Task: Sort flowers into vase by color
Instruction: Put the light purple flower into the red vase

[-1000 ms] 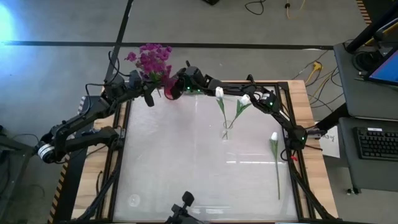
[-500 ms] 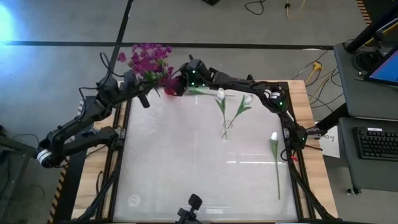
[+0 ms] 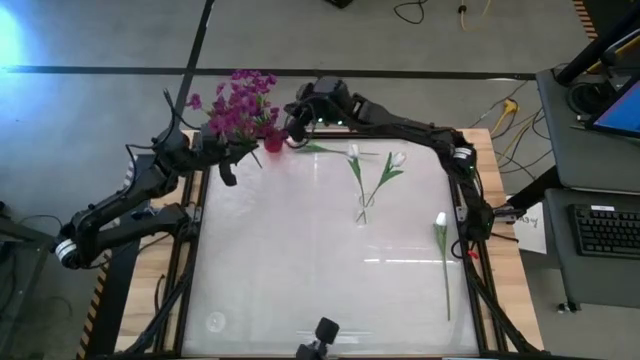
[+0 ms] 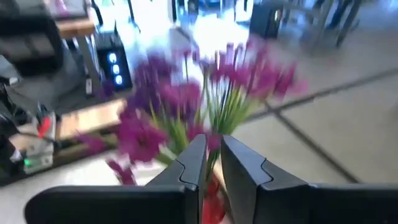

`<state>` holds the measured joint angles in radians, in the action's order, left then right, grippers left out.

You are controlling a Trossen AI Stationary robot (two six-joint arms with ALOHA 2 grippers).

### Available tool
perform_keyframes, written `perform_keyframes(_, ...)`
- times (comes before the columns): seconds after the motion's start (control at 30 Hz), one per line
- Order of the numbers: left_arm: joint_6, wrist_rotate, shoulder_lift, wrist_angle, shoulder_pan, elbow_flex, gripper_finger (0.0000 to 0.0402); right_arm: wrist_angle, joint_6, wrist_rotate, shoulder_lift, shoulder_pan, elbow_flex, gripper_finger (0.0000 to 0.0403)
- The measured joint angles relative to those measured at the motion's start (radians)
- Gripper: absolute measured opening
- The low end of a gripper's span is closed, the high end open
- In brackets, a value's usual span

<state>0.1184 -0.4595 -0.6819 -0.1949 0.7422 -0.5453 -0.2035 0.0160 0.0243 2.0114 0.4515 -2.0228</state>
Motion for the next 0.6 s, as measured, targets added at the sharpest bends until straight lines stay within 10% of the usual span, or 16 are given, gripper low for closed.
perform_keyframes(0.6, -0.084, 0.276, -0.037, -0.04, -0.224, 0.0, 0.0, -0.077, 0.22, 0.131, -0.166, -0.193, -0.023, 0.0076)
